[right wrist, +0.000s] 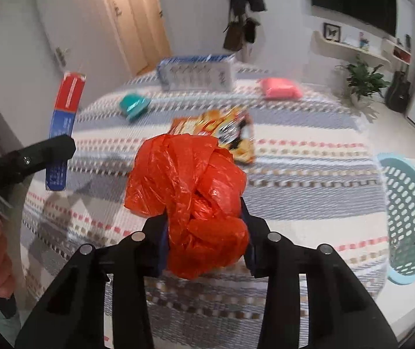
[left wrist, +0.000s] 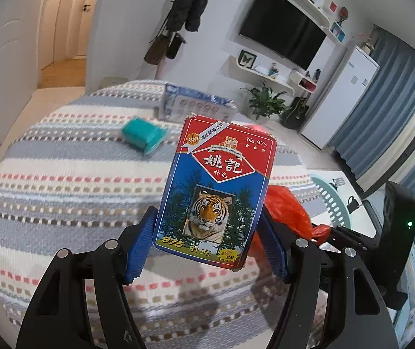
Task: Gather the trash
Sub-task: 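Carry the tiger box and orange bag over the blue basket and release both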
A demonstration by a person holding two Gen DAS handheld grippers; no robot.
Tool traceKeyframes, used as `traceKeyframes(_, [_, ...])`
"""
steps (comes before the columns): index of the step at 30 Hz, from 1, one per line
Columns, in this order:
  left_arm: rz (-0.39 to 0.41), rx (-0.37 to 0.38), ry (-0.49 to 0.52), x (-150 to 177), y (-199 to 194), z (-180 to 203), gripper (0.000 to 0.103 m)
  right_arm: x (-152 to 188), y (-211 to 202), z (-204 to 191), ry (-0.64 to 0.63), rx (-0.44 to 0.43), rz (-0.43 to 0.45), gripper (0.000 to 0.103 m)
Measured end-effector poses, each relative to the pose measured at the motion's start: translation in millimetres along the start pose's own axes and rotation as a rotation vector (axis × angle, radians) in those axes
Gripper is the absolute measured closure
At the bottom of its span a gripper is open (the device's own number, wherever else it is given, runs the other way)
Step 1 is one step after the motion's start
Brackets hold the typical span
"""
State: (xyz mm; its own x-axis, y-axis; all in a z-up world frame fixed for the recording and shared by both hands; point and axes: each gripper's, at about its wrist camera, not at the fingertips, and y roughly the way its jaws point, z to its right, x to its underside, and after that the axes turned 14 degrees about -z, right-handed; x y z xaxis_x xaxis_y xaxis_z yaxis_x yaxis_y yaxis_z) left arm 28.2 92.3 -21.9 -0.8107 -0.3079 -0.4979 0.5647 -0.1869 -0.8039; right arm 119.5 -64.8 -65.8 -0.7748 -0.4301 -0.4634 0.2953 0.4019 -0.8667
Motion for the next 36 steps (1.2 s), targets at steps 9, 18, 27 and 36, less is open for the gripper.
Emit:
traceKeyframes(9, [0.018,0.044,0.121,-31.2,11.1,62.6,0.038,0.6,-59.6,72.6,0.158,0.060,0.171,0.066])
traceKeyframes(18, [-0.018,0.115,0.267,-57.0,55.2,148.9,0.038,23.0,-95.8,185.1,0.418,0.178,0.256,0.066])
traceKeyframes(27, [-0.139,0.200,0.345,-62.0,126.7,219.8,0.037,59.7,-80.4,280.5,0.665,0.271,0.166,0.065])
traceKeyframes(36, [-0.275,0.189,0.390,-49.5,192.5,253.9,0.037,87.6,-35.8,321.6,0.792,0.258,0.015,0.061])
